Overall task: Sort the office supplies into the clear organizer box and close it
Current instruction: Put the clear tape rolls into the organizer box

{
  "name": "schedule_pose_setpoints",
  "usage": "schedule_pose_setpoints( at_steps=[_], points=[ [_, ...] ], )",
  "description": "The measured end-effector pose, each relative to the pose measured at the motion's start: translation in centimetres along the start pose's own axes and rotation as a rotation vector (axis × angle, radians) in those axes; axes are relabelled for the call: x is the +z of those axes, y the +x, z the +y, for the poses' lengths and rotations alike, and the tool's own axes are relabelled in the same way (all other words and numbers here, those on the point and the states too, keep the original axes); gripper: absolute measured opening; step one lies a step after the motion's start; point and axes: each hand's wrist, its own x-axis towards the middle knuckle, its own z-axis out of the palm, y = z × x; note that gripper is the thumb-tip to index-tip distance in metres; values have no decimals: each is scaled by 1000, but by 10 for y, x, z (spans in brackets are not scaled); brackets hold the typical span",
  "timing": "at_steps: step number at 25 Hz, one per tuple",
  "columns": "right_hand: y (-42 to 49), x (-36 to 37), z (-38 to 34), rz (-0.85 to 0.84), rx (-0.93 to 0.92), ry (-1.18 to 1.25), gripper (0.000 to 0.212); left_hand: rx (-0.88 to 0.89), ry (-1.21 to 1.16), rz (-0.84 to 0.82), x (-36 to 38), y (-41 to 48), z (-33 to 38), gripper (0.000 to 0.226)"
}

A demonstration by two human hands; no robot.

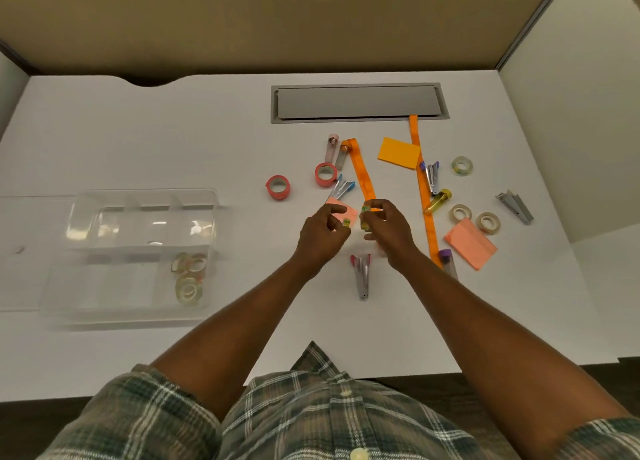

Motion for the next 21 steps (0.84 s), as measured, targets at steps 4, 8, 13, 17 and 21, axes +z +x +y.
schedule_pose_setpoints(
  at_steps=[4,8,13,17,21],
  points=[
    [-21,55,-33,-123,216,242,29,-299,-493,110,-63,-19,0,33],
    [-48,115,-61,-327,172,250,32,-371,-851,271,-132,-42,-20,25],
    [-75,189,-85,-549,12,82,27,-308,-826,440,-203,-68,-58,21],
    [-88,234,-82,-550,-433,-388,34,-177,-342,503,-232,-91,-97,21],
    [-91,258,-74,-537,-764,-805,49,-21,76,481,-234,-105,-138,18]
  ],
)
